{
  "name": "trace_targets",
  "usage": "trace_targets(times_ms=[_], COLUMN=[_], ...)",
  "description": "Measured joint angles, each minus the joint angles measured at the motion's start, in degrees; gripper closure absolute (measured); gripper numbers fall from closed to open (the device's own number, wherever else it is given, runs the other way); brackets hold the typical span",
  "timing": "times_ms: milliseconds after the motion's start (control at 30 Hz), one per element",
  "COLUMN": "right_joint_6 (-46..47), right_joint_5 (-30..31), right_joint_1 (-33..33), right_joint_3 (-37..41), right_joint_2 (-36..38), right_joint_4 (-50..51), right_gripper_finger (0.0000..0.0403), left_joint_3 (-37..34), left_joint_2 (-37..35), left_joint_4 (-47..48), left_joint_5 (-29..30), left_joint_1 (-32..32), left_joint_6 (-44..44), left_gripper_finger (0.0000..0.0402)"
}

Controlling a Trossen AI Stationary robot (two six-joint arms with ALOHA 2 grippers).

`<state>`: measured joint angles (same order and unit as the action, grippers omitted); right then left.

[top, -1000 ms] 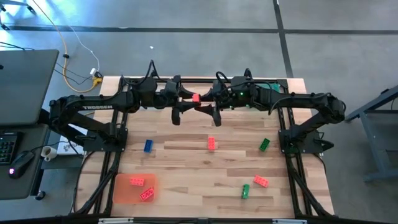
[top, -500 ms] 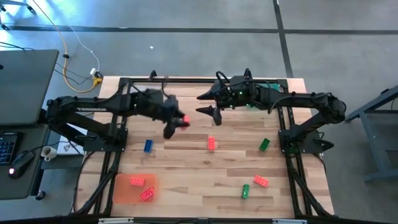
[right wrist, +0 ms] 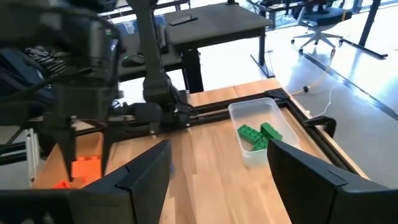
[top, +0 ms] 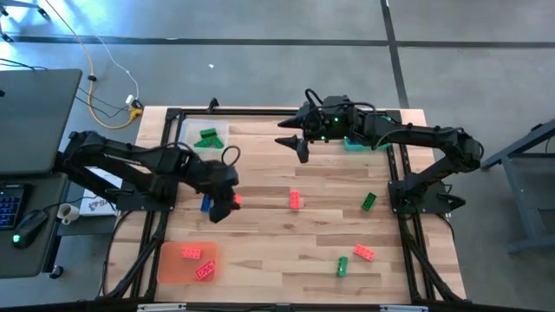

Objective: Sort & place blocks by color
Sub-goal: Put the orange game piece into the orange bin

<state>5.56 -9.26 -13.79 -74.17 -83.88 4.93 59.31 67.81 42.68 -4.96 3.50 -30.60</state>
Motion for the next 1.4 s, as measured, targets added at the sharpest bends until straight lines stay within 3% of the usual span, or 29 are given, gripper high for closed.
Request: trace_targets(times_ms=[367, 833, 1200, 1400], right_joint_6=[-0.3, 0.6, 0.6, 0.4], right_joint_5=[0.0, 0.4, -0.8, -0.9], right_joint_1=[-1.0, -1.0, -1.0, -1.0], right_joint_3=[0.0, 0.0, 0.0, 0.0], right_joint_2=[0.0, 0.0, 0.0, 0.0], right_joint_4=[0.9, 5.0, 8.3, 10.1], right_gripper_finger=[0.0151, 0.0151, 0.0151, 0.0151], left_joint_3=[-0.1, -5.0, -6.1, -6.1], left_joint_2=[0.3, 2.1, 10.6, 16.8], left_joint_4=[6.2, 6.9, 7.0, 6.6], left_joint_5=[3.3, 5.5, 3.2, -2.1], left_joint_1=[14.6, 32.9, 37.7, 37.8], left_joint_6=[-18.6, -46.3, -53.9, -53.8], left_gripper_finger=[0.0292, 0.0292, 0.0292, 0.0280])
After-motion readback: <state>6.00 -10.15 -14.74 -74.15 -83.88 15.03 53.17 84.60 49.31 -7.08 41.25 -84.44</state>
